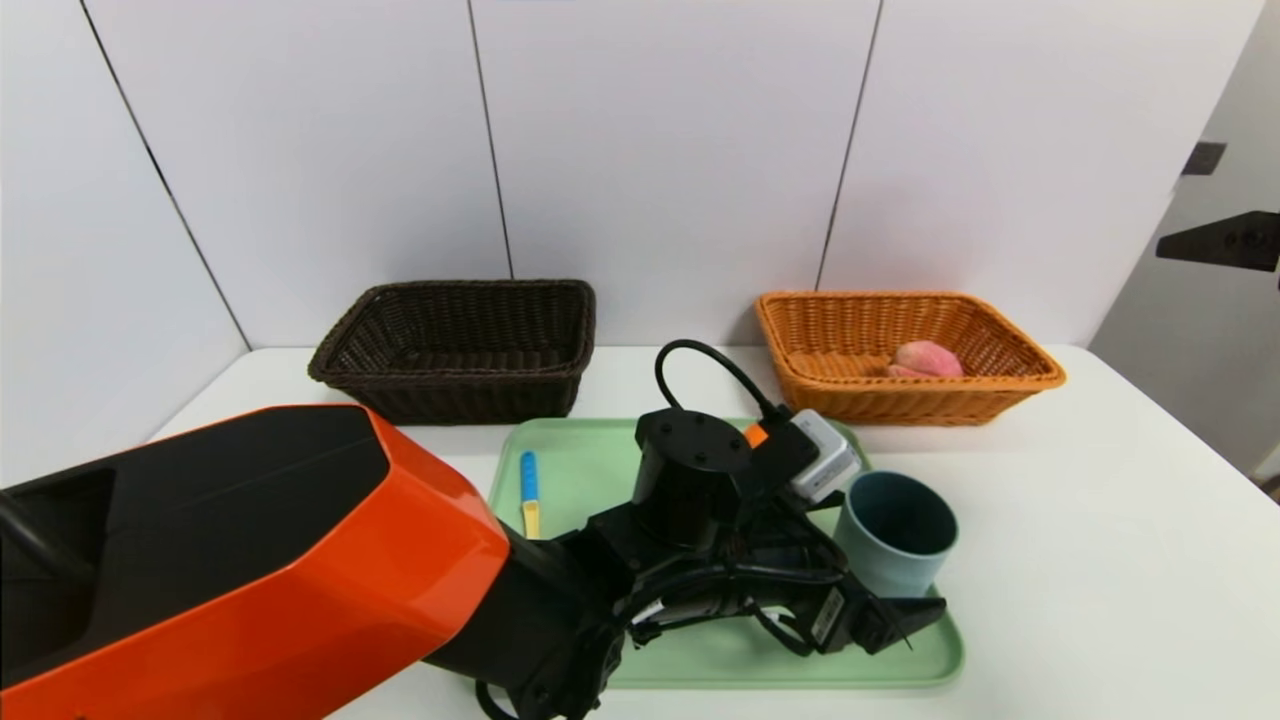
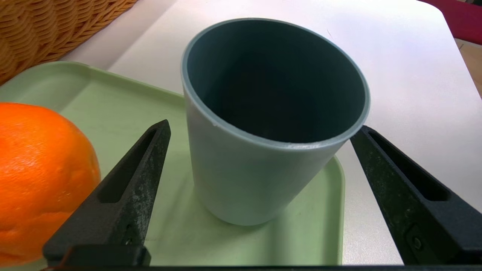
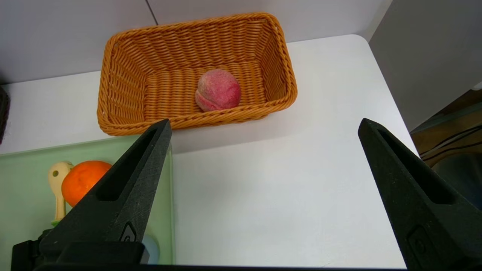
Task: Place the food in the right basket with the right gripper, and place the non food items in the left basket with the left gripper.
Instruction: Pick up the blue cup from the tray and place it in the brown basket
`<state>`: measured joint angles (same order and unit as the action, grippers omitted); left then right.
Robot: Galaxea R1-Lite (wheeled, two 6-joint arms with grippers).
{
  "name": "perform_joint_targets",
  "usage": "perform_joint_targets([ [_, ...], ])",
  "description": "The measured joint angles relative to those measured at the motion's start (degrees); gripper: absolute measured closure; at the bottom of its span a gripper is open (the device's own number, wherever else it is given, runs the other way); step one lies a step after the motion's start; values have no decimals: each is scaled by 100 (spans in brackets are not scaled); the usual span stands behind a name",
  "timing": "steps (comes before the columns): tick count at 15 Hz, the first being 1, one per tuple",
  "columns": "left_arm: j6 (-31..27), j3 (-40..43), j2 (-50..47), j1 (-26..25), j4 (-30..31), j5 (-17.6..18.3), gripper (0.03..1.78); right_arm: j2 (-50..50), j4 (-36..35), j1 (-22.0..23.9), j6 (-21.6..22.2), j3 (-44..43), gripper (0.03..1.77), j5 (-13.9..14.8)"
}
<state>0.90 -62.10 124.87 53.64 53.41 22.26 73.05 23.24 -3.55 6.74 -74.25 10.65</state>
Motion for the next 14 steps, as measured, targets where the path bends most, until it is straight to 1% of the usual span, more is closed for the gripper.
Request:
perform_joint_targets([
  [6,22,-546,407,127,-52,-13,12,-4,9,39,-10,37,9,-10],
  [14,22,-824,669,167,-29,-27,12,-78,0,30,-51,232,9,-7],
])
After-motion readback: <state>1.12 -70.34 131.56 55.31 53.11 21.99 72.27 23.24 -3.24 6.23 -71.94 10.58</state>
